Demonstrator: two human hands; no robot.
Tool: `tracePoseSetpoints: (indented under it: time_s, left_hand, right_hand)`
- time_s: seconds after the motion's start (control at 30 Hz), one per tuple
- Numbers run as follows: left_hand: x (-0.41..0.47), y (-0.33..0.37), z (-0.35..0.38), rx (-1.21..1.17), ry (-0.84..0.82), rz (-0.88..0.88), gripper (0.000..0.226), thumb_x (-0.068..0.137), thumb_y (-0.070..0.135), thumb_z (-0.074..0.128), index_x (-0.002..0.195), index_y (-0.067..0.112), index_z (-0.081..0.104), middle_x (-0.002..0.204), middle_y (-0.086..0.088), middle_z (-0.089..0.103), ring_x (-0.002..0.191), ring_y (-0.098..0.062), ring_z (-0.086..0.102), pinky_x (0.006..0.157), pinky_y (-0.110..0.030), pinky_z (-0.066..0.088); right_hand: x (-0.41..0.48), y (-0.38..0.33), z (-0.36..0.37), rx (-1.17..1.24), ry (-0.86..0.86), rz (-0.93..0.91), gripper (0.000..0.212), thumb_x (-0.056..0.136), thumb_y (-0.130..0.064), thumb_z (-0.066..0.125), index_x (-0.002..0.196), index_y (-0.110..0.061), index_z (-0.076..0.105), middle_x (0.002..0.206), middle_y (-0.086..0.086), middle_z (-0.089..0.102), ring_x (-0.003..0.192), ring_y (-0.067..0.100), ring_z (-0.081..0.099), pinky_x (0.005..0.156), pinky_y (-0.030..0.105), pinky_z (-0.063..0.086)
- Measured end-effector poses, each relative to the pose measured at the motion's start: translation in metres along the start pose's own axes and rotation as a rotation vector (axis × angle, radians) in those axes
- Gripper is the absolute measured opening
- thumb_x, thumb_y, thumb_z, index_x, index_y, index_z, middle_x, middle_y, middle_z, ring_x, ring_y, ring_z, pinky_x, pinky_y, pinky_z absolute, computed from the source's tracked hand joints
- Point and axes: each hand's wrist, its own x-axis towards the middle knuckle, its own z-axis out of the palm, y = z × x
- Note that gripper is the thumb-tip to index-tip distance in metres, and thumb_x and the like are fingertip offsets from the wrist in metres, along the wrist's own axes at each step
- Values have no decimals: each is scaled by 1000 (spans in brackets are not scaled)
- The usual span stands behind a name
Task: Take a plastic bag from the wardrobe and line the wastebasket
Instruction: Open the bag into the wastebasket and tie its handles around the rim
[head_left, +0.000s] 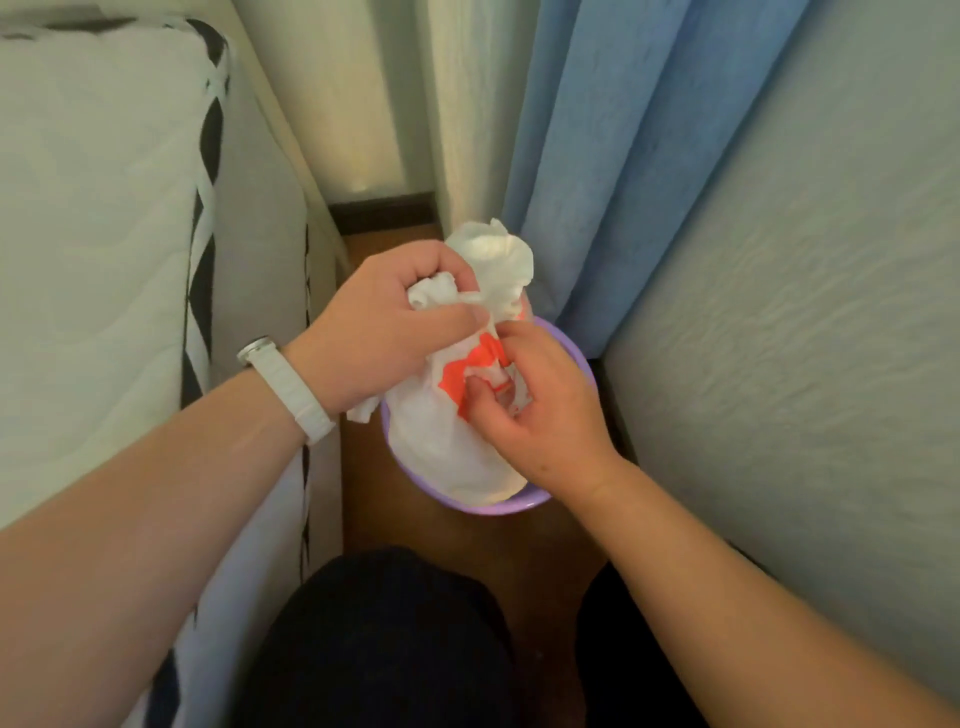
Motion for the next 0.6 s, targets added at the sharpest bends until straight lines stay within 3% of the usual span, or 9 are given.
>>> tracePoseSetpoints:
  time_s: [0.1,0.2,0.3,0.47,0.6]
  left_hand:
    - [-2,-8,14,75,-51,-57,16,81,23,75,77,25,61,76,7,61,70,-6,58,64,-24,47]
    - [-3,-17,31,139,-126,-110,9,85,20,72,85,22,64,88,0,66,85,-18,65,73,-35,57]
    - [-2,-32,44,221,-166,-150,12,87,29,70,84,34,60,92,7,65,91,-16,64,75,-29,55]
    - [6,-62,56,305,-159,-208,8,89,34,67,88,35,59,95,8,66,90,-11,63,75,-26,55]
    - [12,-91,67,430,-154,-237,8,90,37,65,92,32,61,89,8,67,84,-10,62,68,-25,51]
  right_hand:
    - [-21,7,1,-8,-78,116,30,95,-42,56,118,-24,60,120,-11,60,110,8,56,95,35,51]
    - [-36,21,-2,-68,-100,137,27,96,-37,57,118,-22,61,120,-10,59,109,7,53,93,28,48]
    - [-38,42,0,-88,-119,155,26,96,-33,59,118,-19,63,120,-7,60,108,8,54,91,21,43]
    - [-27,67,13,-159,-224,177,26,97,-33,58,118,-18,62,121,-7,59,103,7,51,86,16,40]
    - [-17,90,21,-242,-322,204,20,96,-34,58,112,-23,61,116,-8,56,102,12,53,83,25,45]
